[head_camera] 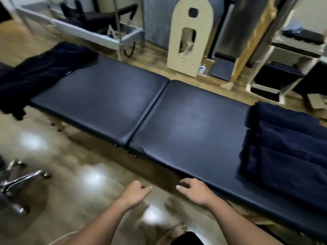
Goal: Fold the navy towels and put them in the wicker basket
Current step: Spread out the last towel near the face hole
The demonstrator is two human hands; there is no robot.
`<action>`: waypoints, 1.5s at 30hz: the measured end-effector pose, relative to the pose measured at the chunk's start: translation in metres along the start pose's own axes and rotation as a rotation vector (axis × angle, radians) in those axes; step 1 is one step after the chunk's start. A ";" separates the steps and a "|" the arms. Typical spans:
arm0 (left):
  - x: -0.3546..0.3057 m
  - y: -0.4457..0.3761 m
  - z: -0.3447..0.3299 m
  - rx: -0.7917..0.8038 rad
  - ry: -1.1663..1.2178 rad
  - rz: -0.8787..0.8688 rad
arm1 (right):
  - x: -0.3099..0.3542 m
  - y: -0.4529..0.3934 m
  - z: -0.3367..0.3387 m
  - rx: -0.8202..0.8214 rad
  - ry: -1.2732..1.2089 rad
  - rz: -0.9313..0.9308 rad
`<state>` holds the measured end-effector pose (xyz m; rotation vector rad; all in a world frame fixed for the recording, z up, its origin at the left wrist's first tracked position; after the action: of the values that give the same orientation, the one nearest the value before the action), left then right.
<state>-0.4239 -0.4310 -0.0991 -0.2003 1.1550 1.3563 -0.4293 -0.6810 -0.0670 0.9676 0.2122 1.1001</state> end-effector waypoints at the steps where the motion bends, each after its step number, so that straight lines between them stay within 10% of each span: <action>1: 0.019 0.016 0.008 -0.024 0.034 0.041 | 0.015 -0.001 -0.013 0.049 0.006 0.007; 21: 0.131 0.100 0.130 -0.446 0.399 0.375 | 0.276 -0.080 -0.089 0.505 0.537 0.406; 45: 0.315 -0.004 0.416 -0.172 0.267 0.253 | 0.571 -0.157 -0.139 0.438 0.359 0.224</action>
<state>-0.2664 0.0654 -0.1328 -0.3787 1.3181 1.6926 -0.1343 -0.1494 -0.0954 1.1948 0.6720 1.4672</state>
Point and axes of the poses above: each hand's wrist, its own y-axis away from the middle knuckle, its own z-axis out of the back of the hand, x = y × z, the point moved 3 cm from there along -y, towards the middle knuckle, and after that the axes turned 14 degrees about -z, right-handed, at the moved point
